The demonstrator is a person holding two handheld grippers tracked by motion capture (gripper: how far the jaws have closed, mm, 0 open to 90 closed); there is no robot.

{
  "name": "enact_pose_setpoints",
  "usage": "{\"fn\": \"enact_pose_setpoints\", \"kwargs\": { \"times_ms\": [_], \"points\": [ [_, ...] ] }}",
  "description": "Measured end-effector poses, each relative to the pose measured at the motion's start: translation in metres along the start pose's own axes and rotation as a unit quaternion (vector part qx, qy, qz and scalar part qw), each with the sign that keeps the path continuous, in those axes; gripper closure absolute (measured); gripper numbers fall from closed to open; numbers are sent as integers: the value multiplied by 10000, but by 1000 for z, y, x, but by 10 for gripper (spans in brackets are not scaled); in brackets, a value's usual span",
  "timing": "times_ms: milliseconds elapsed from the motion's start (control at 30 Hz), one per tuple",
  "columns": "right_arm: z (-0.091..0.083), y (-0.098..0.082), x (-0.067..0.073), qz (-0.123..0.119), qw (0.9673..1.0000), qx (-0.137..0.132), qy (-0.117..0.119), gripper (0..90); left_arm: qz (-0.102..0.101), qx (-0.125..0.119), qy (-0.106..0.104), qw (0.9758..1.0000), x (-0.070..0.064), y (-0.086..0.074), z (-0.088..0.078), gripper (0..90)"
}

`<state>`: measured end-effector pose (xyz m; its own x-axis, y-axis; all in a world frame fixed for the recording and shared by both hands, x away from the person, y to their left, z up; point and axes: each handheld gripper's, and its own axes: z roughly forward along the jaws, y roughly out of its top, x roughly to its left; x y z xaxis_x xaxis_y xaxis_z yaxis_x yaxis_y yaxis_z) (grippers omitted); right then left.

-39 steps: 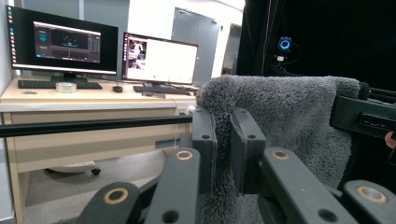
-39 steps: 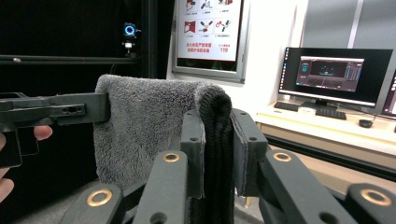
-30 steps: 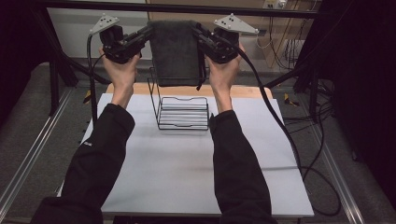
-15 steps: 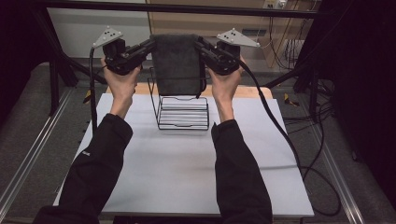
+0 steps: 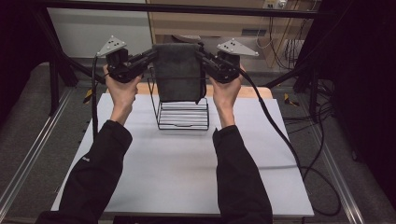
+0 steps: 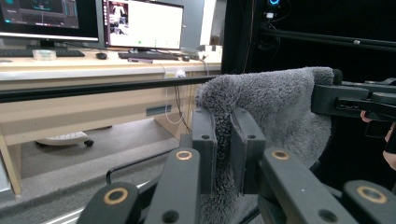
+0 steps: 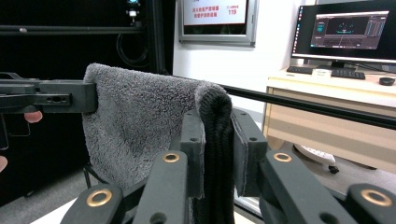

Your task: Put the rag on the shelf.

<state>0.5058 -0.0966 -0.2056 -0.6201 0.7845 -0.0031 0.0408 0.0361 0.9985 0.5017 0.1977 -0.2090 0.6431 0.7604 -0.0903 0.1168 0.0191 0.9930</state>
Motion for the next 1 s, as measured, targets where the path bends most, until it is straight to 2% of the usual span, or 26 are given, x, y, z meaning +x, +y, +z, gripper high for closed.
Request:
{"fn": "enact_pose_setpoints", "kwargs": {
  "times_ms": [167, 467, 633, 833, 1000],
  "points": [
    [-1, -2, 2, -87, 9999, 47, 18, 774, 22, 59, -26, 10000, 0, -4, -3, 811],
    [-7, -3, 7, -78, 9997, 190, 111, 773, 41, 159, -167, 9997, -1, -8, -11, 810],
    [-11, -3, 10, -77, 9992, 337, 212, 772, 26, 313, -223, 9993, -2, -10, -15, 807],
    [-16, -2, 10, -193, 9978, 574, 257, 771, 121, 430, -203, 9988, -9, -9, -17, 804],
    [-18, -3, 13, -358, 9970, 646, 245, 770, 54, 491, -271, 9984, -9, -12, -19, 803]
  ]
}}
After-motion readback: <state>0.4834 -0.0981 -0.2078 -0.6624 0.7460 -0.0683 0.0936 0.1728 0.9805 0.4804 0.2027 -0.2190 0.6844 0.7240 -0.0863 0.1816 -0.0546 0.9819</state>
